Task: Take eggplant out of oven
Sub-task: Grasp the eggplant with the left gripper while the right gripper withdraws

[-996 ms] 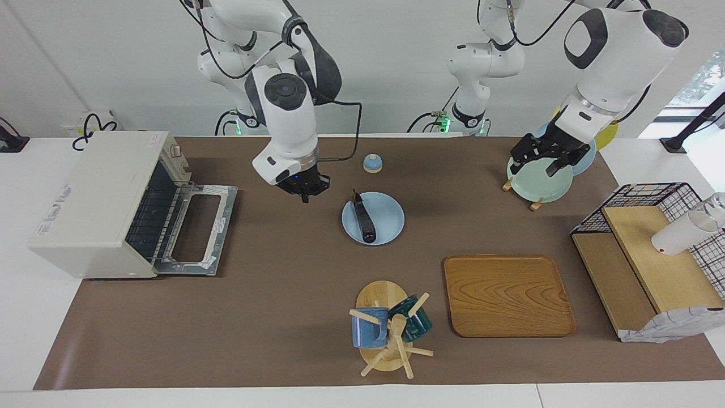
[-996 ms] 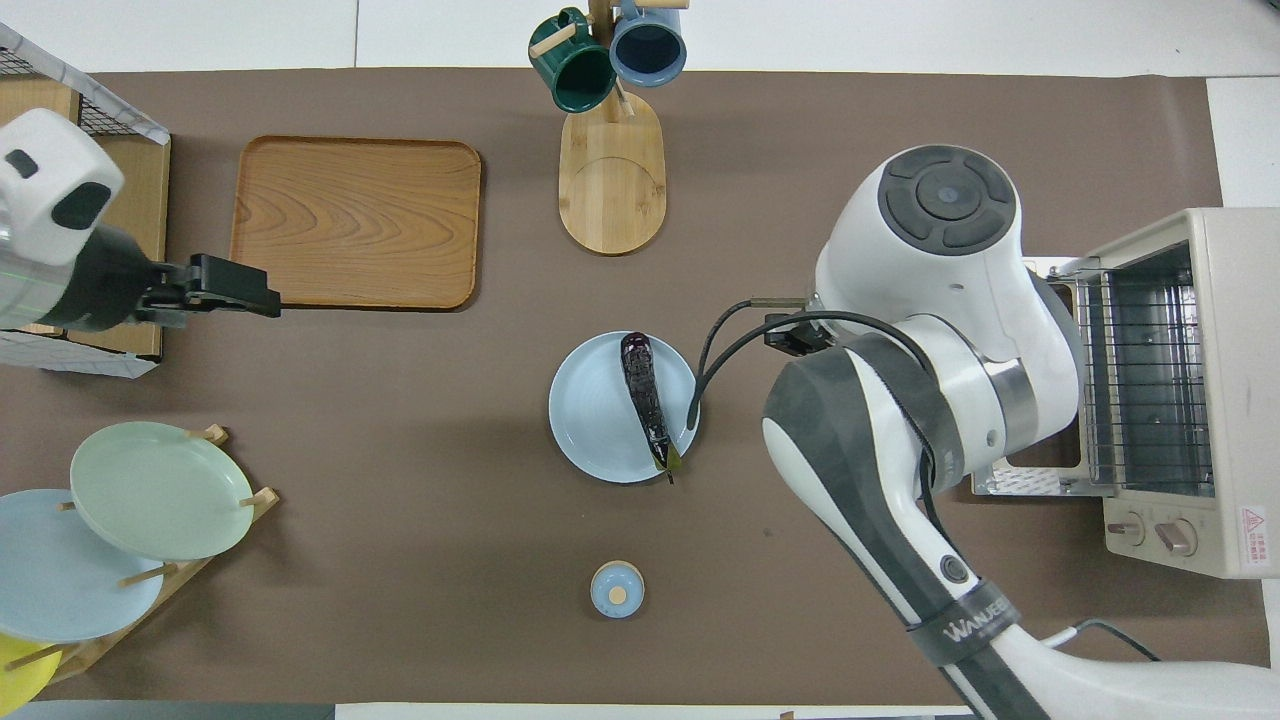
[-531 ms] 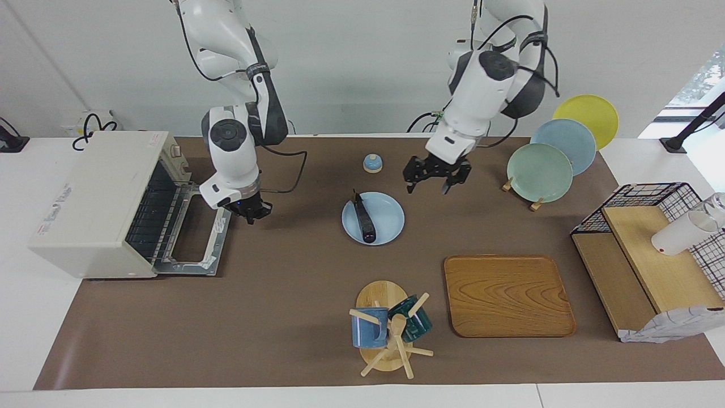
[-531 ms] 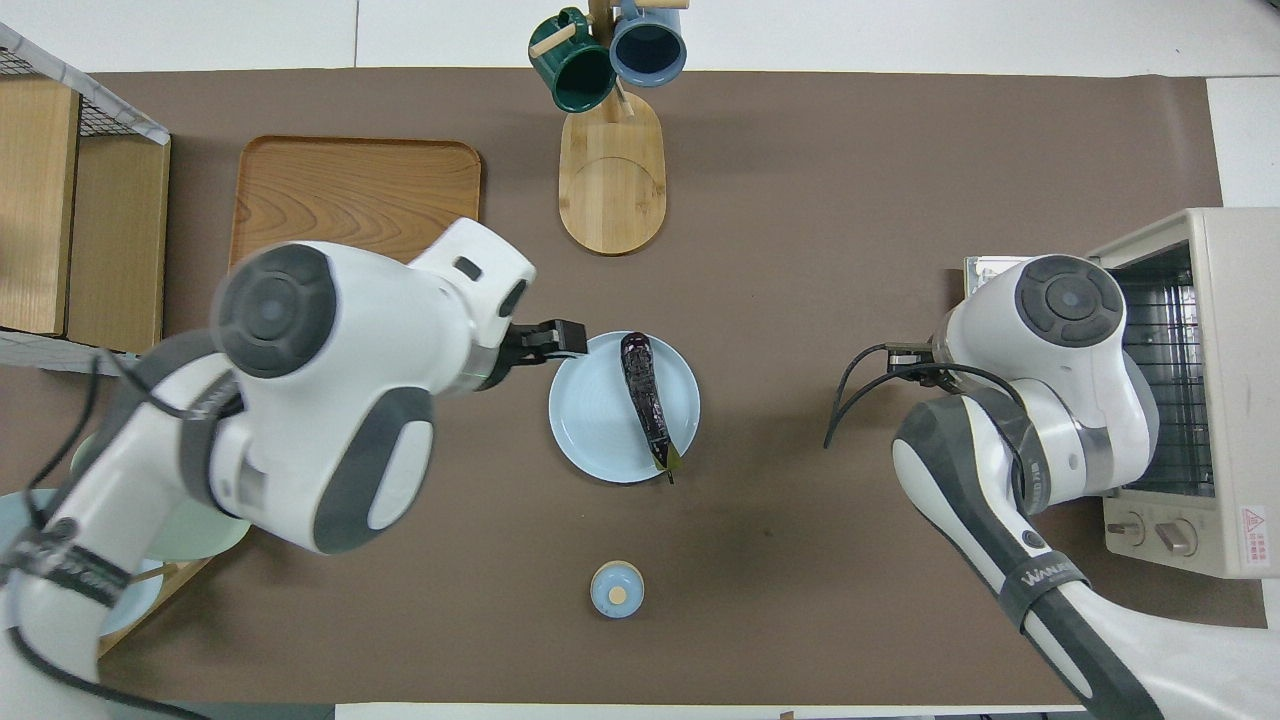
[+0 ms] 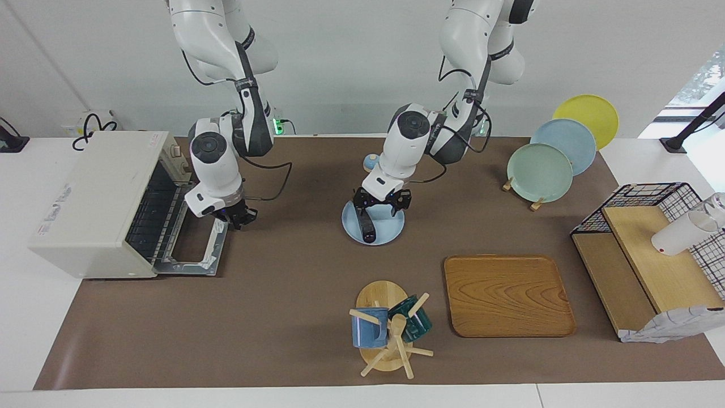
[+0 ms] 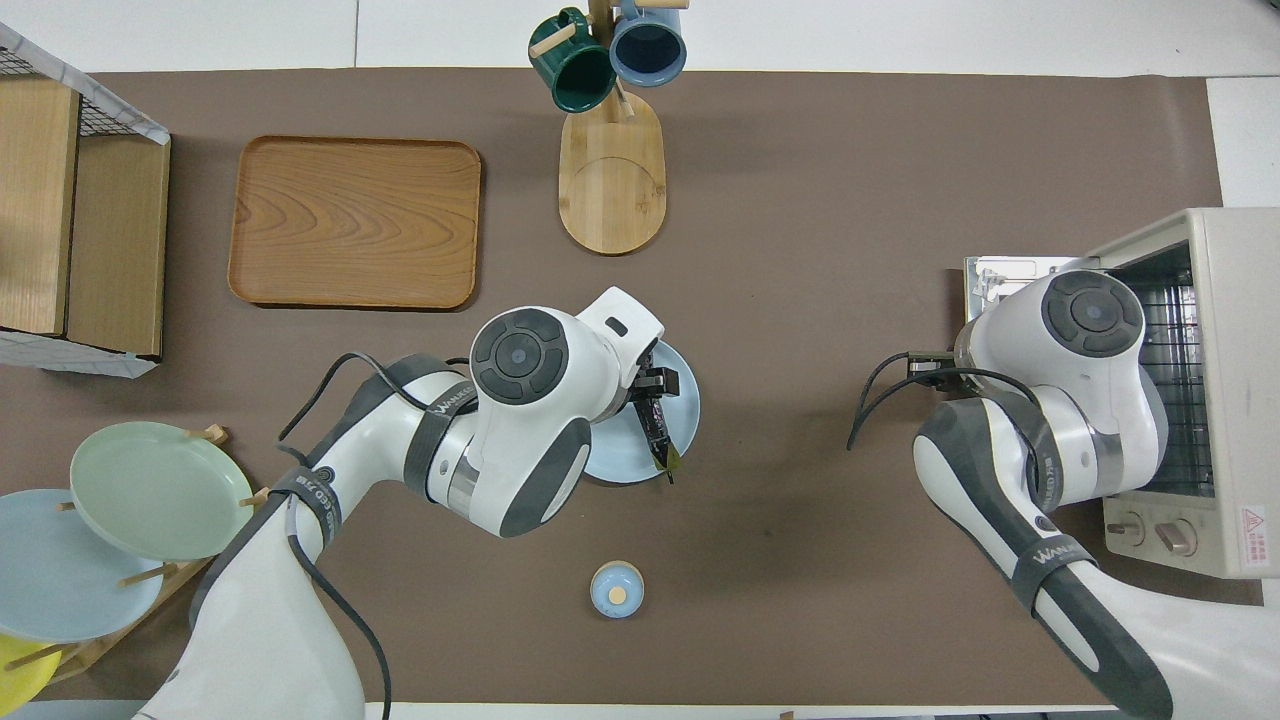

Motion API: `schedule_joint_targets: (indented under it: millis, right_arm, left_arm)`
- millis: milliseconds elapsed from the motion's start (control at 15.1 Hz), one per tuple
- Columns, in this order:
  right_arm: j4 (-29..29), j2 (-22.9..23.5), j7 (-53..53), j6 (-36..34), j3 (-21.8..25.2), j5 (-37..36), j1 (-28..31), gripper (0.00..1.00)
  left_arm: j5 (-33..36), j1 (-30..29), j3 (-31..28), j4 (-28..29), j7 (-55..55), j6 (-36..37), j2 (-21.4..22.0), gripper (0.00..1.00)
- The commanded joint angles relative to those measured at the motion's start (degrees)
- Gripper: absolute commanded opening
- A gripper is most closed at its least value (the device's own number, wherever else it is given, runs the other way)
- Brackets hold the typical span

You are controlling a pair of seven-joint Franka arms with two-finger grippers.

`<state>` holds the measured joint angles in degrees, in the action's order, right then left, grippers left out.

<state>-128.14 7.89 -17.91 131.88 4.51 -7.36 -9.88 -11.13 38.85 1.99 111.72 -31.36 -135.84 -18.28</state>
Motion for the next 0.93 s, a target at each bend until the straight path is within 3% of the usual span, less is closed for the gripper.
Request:
schedule_joint_targets:
  millis: [0,266,398,598,664,730,863]
  right_arm:
    - [-1.15,-0.6,1.82,1.27,-0.82,-1.43,2.41,0.0]
    - [-0.98,-0.6,5.08,0.75,-0.82,-3.18,2.85,0.0]
    - [-0.1,-0.34,5.34,0.31,-0.82,-4.33,2.94,0.0]
    - [5.68,0.11,6.22,-7.13,-0.9,-4.51,3.03,0.0]
    - [7.27,-0.07,7.62,-10.3,-0.9,-4.42,3.12,0.0]
    - [8.07,-0.59,9.46,-12.42,-0.9,-4.16,3.12,0.0]
    - [8.87,-2.17,11.93,-15.24,-0.9,-3.72,4.25,0.0]
  left_arm:
    - [-0.56,1.58,-1.11,-0.18,-0.36,-1.45,-0.7,0.99]
    - [-0.56,2.28,-1.11,-0.09,-0.45,-2.5,-1.4,0.83]
    - [-0.56,2.37,-1.11,-0.09,-0.54,-3.38,-2.02,0.8]
    - [-0.56,2.37,-1.11,-0.09,-0.54,-3.64,-2.02,0.8]
    - [-0.56,2.37,-1.11,-0.09,-0.97,-3.99,-2.02,0.75]
    - [-0.56,2.46,-1.11,-0.09,-1.76,-4.52,-2.02,0.63]
    - [-0.56,2.55,-1.11,-0.09,-2.03,-4.52,-2.11,0.3]
